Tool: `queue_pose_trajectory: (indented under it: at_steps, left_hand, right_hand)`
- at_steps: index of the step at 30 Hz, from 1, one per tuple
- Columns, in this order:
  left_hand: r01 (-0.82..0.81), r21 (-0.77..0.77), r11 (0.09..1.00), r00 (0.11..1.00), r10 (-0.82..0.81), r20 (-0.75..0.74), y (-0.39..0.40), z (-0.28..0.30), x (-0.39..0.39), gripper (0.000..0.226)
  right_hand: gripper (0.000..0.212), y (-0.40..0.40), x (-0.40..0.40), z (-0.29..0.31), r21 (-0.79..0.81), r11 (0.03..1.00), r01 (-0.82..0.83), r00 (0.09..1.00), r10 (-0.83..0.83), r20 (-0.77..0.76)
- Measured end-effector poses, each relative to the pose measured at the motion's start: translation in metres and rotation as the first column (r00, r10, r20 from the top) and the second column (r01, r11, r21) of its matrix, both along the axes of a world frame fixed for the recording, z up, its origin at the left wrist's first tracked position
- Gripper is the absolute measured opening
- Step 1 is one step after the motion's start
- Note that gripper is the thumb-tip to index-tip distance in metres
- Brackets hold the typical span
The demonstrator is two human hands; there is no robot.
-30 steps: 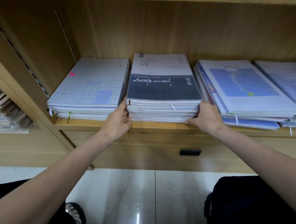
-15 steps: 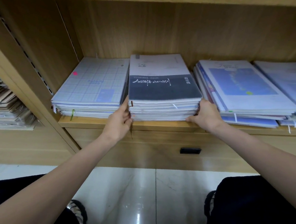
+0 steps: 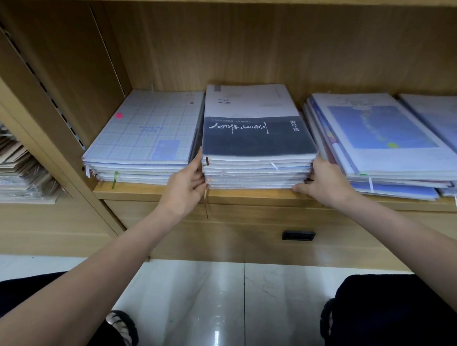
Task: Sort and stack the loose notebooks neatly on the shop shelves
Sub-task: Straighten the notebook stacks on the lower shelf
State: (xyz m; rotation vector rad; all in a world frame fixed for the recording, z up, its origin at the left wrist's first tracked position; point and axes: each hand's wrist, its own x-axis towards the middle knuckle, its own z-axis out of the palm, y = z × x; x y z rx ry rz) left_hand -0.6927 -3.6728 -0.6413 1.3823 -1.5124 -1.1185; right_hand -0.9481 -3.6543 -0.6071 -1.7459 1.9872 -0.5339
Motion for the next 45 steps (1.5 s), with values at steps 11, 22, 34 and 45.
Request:
queue_pose_trajectory:
  at_steps: [11, 22, 34, 45]
  left_hand:
    - [0.125, -0.158, 0.980, 0.941, -0.066, 0.333, 0.000, 0.001, 0.003, 0.066]
    - [0.050, -0.182, 0.982, 0.928, 0.022, 0.371, 0.001, -0.004, -0.001, 0.063]
    - [-0.060, -0.341, 0.938, 0.820, 0.241, 0.520, 0.013, 0.004, -0.011, 0.040]
    - [0.046, -0.074, 0.996, 0.940, -0.018, 0.341, 0.005, 0.003, 0.008, 0.057]
  right_hand:
    - [0.043, 0.001, -0.003, -0.006, -0.017, 1.000, 0.021, 1.000, -0.021, 0.000]
    - [0.045, 0.003, 0.001, -0.002, -0.023, 0.999, 0.044, 0.999, -0.044, -0.008]
    - [0.042, 0.000, -0.008, -0.007, -0.023, 0.999, 0.032, 0.997, -0.030, 0.076]
    - [0.032, 0.000, -0.008, -0.004, -0.057, 0.998, 0.004, 0.999, -0.002, 0.043]
